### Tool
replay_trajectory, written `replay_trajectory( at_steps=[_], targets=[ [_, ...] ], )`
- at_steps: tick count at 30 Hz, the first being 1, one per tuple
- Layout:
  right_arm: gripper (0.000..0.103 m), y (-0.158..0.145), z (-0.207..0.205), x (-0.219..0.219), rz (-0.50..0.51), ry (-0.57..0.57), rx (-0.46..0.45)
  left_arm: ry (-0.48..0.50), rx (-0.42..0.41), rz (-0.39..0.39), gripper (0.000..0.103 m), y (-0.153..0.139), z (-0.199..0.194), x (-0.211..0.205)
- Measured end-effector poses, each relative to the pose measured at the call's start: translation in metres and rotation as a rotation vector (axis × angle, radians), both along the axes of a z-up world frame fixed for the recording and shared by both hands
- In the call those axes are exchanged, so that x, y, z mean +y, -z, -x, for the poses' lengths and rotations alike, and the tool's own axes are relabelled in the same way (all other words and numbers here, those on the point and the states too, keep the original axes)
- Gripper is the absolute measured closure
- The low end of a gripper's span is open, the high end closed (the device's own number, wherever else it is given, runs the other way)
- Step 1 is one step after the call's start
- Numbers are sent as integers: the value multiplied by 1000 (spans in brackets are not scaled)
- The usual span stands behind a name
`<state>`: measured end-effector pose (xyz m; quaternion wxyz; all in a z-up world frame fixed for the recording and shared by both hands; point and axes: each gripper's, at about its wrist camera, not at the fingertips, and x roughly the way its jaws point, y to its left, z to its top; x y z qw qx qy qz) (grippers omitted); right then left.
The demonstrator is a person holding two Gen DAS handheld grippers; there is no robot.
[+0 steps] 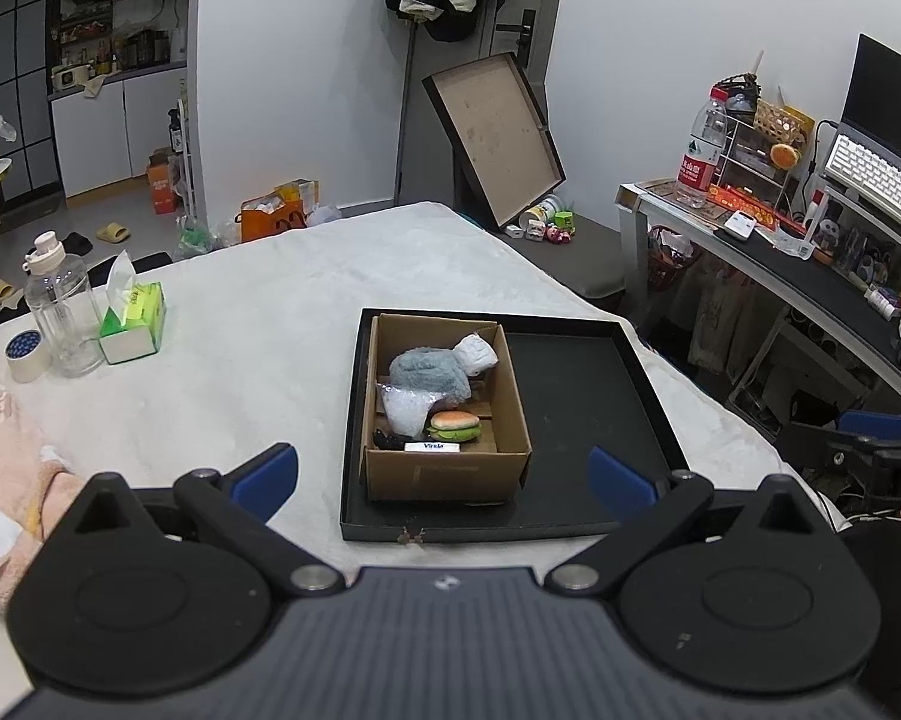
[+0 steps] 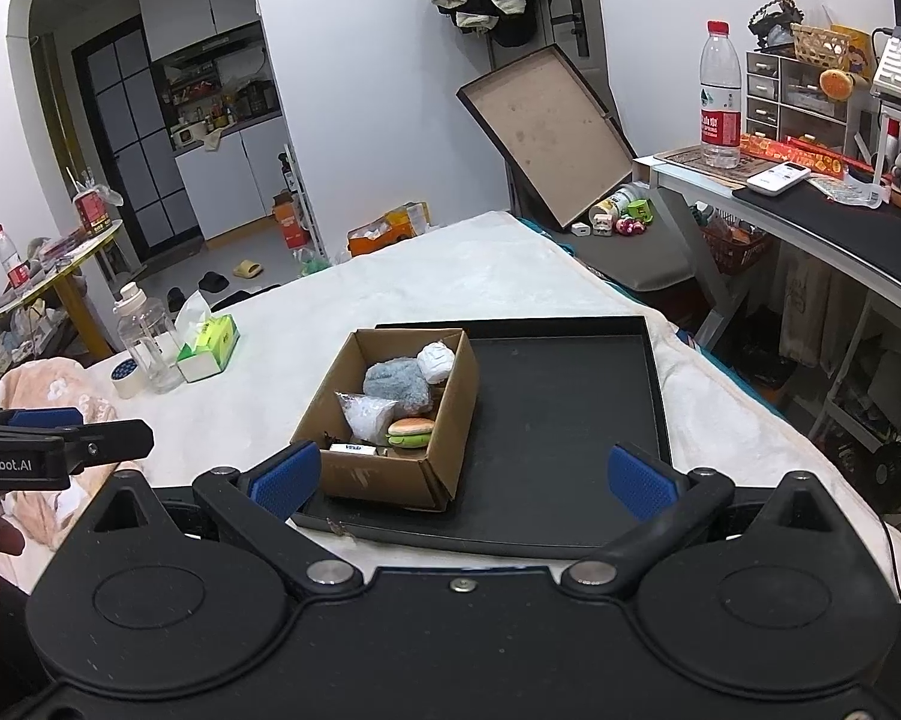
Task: Organize soft objects
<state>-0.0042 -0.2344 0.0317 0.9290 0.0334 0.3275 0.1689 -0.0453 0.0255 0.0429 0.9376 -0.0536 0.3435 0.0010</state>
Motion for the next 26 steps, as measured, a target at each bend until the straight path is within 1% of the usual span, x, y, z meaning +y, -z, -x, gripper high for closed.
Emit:
replay_trajectory(
  at_steps=[6,15,17,19,23,26],
  targets=[
    [0,0,0,0,4,-2,-4,-3,0,-3,1,2,1,1],
    [0,-1,0,1,14,2,0,1,11,29,1,4,1,5],
    [0,1,-1,2,15,4,5,1,10,24,1,4,1,5],
    [0,2,-1,3,16,6,9,-9,10,15,1,5,1,6],
    [0,4,-1,4,17,6,13,-21,5,28,1,5,1,10],
    [0,4,-1,5,18,5,16,-6,1,29,1,4,2,9]
  ],
)
